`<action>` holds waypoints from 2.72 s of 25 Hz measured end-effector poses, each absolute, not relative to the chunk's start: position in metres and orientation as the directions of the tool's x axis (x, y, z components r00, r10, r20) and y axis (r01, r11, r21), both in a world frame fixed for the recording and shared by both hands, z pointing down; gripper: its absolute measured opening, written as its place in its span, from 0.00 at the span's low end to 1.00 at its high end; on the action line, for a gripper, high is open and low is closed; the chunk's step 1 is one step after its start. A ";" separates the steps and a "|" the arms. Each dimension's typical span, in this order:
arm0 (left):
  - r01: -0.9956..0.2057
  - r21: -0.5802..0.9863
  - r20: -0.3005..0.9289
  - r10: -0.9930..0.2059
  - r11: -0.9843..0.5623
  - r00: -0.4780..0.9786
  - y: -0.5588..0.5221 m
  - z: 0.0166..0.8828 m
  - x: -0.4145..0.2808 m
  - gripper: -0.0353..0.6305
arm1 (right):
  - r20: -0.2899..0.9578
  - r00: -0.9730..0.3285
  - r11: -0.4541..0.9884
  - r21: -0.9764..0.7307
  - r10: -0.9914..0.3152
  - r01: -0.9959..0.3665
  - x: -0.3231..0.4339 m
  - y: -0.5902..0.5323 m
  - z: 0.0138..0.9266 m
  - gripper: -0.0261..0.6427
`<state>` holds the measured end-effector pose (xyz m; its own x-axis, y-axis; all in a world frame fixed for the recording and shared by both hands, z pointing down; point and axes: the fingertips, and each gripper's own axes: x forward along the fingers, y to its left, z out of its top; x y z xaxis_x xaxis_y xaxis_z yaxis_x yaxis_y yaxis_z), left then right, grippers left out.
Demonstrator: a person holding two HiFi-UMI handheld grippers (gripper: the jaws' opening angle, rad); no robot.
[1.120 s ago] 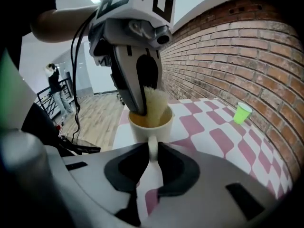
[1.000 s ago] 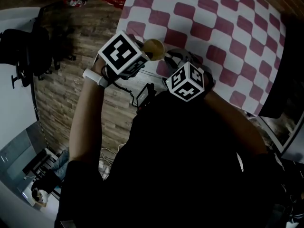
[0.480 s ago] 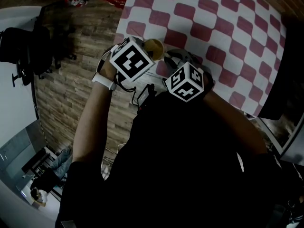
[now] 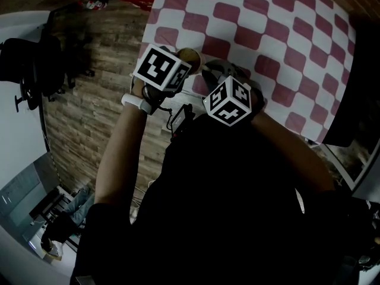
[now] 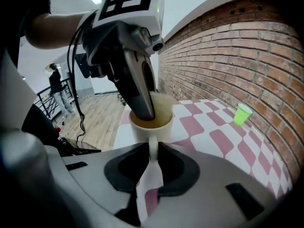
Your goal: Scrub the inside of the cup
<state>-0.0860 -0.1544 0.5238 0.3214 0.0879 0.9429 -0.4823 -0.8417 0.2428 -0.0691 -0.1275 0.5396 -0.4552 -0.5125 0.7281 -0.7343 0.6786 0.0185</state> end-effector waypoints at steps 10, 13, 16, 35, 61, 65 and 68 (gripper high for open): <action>-0.586 0.577 0.741 0.065 -0.569 0.668 -0.171 0.469 -0.095 0.18 | 0.727 -0.460 0.680 0.012 -0.509 -0.733 -0.069 -0.127 0.539 0.15; -0.595 0.422 0.852 0.074 -0.684 0.519 -0.167 0.488 -0.104 0.18 | 0.729 -0.461 0.682 0.011 -0.506 -0.731 -0.069 -0.127 0.540 0.15; -0.509 0.253 0.922 0.045 -0.823 0.385 -0.164 0.502 -0.095 0.18 | 0.727 -0.462 0.682 0.012 -0.508 -0.731 -0.069 -0.128 0.540 0.15; -0.247 -0.422 0.847 -0.476 -0.872 0.236 -0.185 0.468 -0.089 0.18 | 0.712 -0.458 0.670 0.024 -0.532 -0.742 -0.064 -0.134 0.534 0.15; -0.610 -0.028 0.923 -0.254 -0.792 0.288 -0.174 0.478 -0.110 0.19 | 0.710 -0.460 0.667 0.018 -0.534 -0.745 -0.064 -0.129 0.534 0.15; -0.439 -0.259 0.894 -0.386 -0.860 0.229 -0.182 0.449 -0.106 0.19 | 0.709 -0.460 0.663 0.014 -0.534 -0.748 -0.062 -0.129 0.536 0.15; -0.295 -0.233 0.927 -0.303 -0.927 0.221 -0.165 0.456 -0.092 0.19 | 0.710 -0.459 0.664 0.015 -0.534 -0.748 -0.063 -0.129 0.536 0.15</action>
